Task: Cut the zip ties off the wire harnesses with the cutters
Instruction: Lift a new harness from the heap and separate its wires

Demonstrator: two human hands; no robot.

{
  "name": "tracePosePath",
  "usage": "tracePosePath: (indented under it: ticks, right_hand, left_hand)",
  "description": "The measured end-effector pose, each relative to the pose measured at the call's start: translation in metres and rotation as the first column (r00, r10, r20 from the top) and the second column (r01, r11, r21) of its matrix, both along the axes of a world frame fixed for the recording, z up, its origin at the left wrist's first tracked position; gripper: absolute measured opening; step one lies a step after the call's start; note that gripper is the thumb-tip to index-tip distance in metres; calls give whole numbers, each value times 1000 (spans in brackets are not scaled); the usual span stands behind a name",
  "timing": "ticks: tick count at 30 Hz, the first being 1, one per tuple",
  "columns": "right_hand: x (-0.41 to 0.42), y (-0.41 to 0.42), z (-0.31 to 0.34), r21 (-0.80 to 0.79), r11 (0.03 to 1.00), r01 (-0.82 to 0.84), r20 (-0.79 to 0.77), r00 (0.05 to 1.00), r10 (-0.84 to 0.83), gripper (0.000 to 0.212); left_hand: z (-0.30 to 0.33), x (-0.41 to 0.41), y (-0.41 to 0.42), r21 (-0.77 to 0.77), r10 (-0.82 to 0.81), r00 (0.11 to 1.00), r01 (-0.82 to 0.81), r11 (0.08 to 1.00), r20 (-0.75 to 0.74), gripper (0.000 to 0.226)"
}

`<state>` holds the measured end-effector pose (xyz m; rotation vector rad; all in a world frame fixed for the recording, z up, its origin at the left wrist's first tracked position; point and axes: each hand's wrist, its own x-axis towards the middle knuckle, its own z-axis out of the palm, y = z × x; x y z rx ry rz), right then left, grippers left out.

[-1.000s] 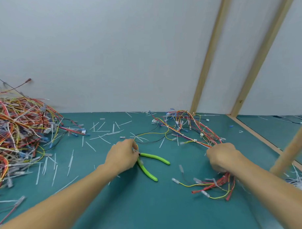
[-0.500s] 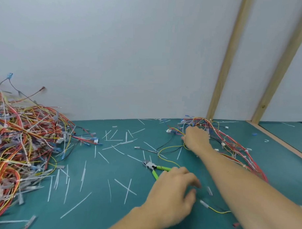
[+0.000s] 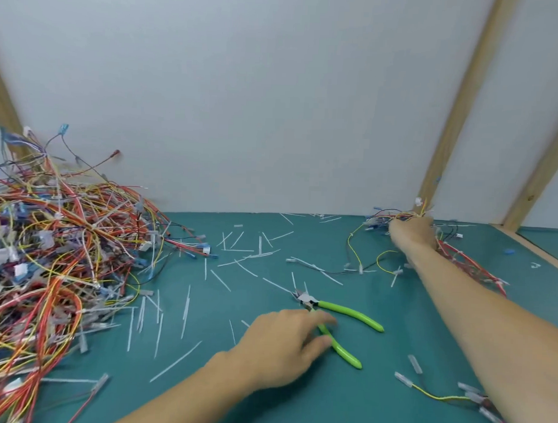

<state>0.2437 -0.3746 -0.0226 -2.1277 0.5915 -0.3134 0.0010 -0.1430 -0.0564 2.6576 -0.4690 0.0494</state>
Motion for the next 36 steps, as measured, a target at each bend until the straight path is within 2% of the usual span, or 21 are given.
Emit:
tracePosePath:
  ticks: [1,3,5,6,8,10,14,16,19,22,24,26,27,29,31,34,36]
  right_hand:
    - [-8,5,0,-120,992,33,41,999,-28,66]
    - [-30,21,2,-259,963,70,251,968,-3,57]
    - [-56,45,2,-290,956,-35,428,889,163,46]
    - [-70,59,1,-313,938,-147,440,853,280,40]
    - [-100,87,-6,-355,865,-355,383,789,481,27]
    - [-132,112,-16,-383,799,-463,349,729,589,17]
    - [-178,148,-36,-373,734,-568,309,670,675,8]
    - [-190,159,-45,-360,715,-599,278,663,695,7]
    - [-199,167,-56,-413,649,-639,184,639,747,7]
    - [-202,168,-58,-535,591,-604,123,637,761,8]
    - [-207,169,-57,-647,528,-550,86,635,768,7]
    - [-211,170,-56,-693,497,-522,78,632,771,9]
    - [-212,170,-55,-689,499,-525,77,632,771,9]
    - [-213,169,-53,-667,507,-546,63,637,768,8]
    - [-212,170,-53,-652,510,-560,52,639,768,7]
    - [-211,170,-53,-631,523,-574,49,643,764,6]
    - [-211,170,-53,-615,539,-575,54,652,756,7]
  left_hand:
    - [-1,0,-4,39,-20,1000,19,999,10,30]
    - [-3,1,-9,68,4,1000,-6,998,31,35]
    - [-1,5,-11,85,38,999,-40,996,34,37]
    - [0,8,-10,93,53,998,-55,994,24,39]
    - [5,13,-4,80,82,997,-81,994,-8,38]
    - [9,14,5,64,107,994,-107,992,-7,33]
    - [12,2,36,-99,121,991,-127,987,-64,18]
    - [14,-10,56,-161,109,990,-123,979,-94,19]
    - [25,-25,94,-117,167,986,-166,979,-4,18]
    - [47,-39,137,-55,321,936,-317,947,144,16]
    - [61,-46,163,153,410,875,-456,877,257,17]
    - [71,-52,186,353,464,806,-582,732,367,15]
    - [76,-54,197,405,488,770,-634,659,412,14]
    - [82,-56,220,431,527,701,-712,555,480,20]
    - [85,-57,240,452,564,666,-746,490,488,34]
    - [80,-56,254,506,640,658,-739,445,397,45]
    - [77,-52,256,443,700,613,-777,448,367,44]
